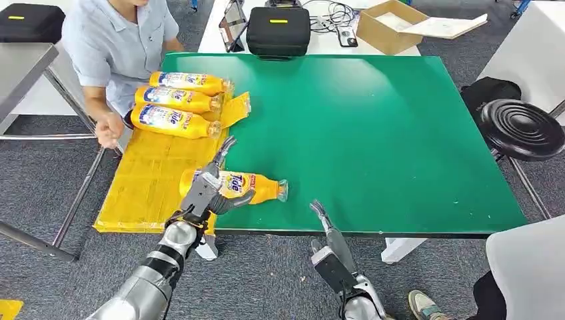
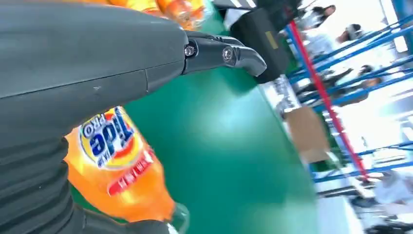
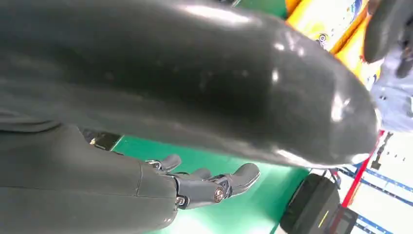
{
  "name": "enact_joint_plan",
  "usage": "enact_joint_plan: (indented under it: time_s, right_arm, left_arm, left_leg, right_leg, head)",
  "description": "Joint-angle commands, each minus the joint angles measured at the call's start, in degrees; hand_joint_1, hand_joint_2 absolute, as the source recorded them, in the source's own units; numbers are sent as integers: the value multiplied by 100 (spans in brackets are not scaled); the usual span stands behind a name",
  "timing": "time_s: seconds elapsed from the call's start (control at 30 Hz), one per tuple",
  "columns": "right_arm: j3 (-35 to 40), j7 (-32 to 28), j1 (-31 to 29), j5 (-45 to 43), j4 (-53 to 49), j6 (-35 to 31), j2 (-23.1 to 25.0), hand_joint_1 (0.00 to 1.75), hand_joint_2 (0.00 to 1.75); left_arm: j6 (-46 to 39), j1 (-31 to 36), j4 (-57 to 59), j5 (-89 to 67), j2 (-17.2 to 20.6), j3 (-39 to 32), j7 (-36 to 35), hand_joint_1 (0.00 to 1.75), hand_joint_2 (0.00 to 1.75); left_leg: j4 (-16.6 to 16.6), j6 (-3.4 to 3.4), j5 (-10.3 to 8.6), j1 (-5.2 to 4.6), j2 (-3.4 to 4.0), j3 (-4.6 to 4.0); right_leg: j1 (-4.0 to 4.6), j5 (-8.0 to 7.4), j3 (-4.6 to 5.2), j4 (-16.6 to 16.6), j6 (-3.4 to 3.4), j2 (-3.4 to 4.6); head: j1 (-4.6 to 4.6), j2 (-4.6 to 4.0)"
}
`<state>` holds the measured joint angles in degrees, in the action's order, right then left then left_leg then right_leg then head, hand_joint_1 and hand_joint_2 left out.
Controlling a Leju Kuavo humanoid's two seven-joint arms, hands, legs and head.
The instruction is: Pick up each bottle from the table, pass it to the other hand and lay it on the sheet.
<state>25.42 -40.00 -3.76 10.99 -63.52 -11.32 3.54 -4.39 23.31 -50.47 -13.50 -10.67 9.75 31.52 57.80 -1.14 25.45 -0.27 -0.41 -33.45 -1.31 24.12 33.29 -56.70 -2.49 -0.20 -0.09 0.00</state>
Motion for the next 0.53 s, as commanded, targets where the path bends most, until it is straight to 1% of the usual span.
enact_joint_plan:
  time_s: [0.03, 0.07, 0.13, 0.17, 0.2, 0.23, 0.27, 0.3, 0.33, 0.37, 0.4, 0.43, 0.47, 0.5, 0.53]
  right_arm:
    - [-138, 0, 384, -334, -1338, -568, -224, 0, 0]
    - [-341, 0, 615, -484, -1874, -864, -72, 0, 0]
    - [-366, 0, 654, -482, -1974, -914, -51, 0, 0]
    - [-337, 0, 789, -327, -2440, -1313, -27, 0, 0]
    - [-248, 0, 853, -268, -2965, -1873, -32, 0, 0]
    - [4, 0, 888, -192, -3409, -2466, -140, 0, 175]
    - [140, 0, 897, -142, -3625, -2816, -189, 0, 175]
    - [-231, 0, 1088, 334, -4114, -2868, 139, 0, 175]
    - [-231, 0, 1088, 334, -4114, -2868, 139, 0, 175]
    - [-332, 0, 1175, 461, -4273, -2868, 264, 0, 175]
    - [-514, 0, 1277, 601, -4394, -2868, 472, 0, 175]
    - [-514, 0, 1277, 601, -4394, -2868, 472, 0, 175]
    - [-592, 0, 1310, 747, -4408, -2868, 540, 0, 175]
    - [-684, 0, 1347, 723, -4395, -2868, 652, 0, 175]
    - [-673, 0, 1357, 654, -4339, -2868, 644, 0, 175]
  left_arm:
    - [152, -750, -1549, 1106, 48, 386, -71, 0, 175]
    - [226, -1089, -2051, 1657, 69, 422, -212, 0, 175]
    - [248, -1155, -2147, 1770, 80, 429, -235, 0, 175]
    - [342, -1431, -2481, 2172, 92, 384, -302, 0, 175]
    - [383, -1588, -2682, 2488, 91, 345, -367, 0, 175]
    - [399, -1744, -2895, 2639, 149, 366, -402, 0, 175]
    - [382, -1836, -3015, 2670, 181, 373, -403, 0, 175]
    - [273, -2016, -3218, 2610, 249, 360, -396, 0, 175]
    - [273, -2016, -3218, 2610, 249, 360, -396, 0, 175]
    - [217, -2120, -3311, 2539, 298, 341, -367, 0, 175]
    - [95, -2263, -3447, 2376, 329, 309, -311, 0, 175]
    - [95, -2263, -3447, 2376, 329, 309, -311, 0, 175]
    - [64, -2351, -3515, 2272, 371, 297, -257, 0, 175]
    - [42, -2465, -3606, 2160, 386, 282, -208, 0, 175]
    - [27, -2524, -3649, 2070, 388, 271, -169, 0, 175]
  left_leg:
    - [8, 9, 12, 9, 8, 5]
    - [6, 7, 8, 5, 4, -2]
    - [6, 8, 11, 4, 8, -2]
    - [3, 6, 6, 1, 6, -5]
    - [5, 8, 10, 4, 8, -2]
    - [5, 6, 11, 2, 14, -7]
    - [14, 10, 19, 7, 23, -6]
    - [8, 5, 10, -3, 21, -16]
    - [12, 9, 17, 0, 26, -13]
    - [18, 14, 25, 8, 30, -7]
    - [5, 7, 12, 4, 15, -14]
    - [8, 12, 19, 9, 24, -7]
    - [4, 9, 12, 3, 17, -10]
    - [4, 14, 18, 11, 20, 2]
    - [0, 10, 10, 5, 15, -8]
  right_leg:
    - [10, 7, -7, -2, 14, 5]
    - [6, 5, 2, -3, 10, 2]
    - [5, 8, 5, -5, 12, 6]
    - [2, 3, 8, -3, 7, 4]
    - [5, 5, 6, -3, 12, 4]
    - [3, 5, 15, -6, 10, 11]
    - [8, 10, 15, -12, 15, 19]
    - [-2, 4, 27, -12, 8, 18]
    - [2, 9, 25, -17, 13, 23]
    - [10, 14, 16, -17, 20, 26]
    - [5, 6, 19, -5, 10, 12]
    - [12, 10, 15, -6, 16, 17]
    - [6, 9, 19, -5, 12, 9]
    - [14, 13, 6, -3, 20, 12]
    - [8, 7, 16, -1, 13, 9]
  head:
    - [-2, 0]
    - [-2, 0]
    - [-2, 0]
    - [-2, 0]
    - [-4, 0]
    - [-2, 0]
    - [-2, 0]
    - [-2, 0]
    - [-4, 0]
    - [-2, 0]
    - [-2, 0]
    - [0, 0]
    - [-2, 0]
    - [0, 0]
    - [-4, 0]
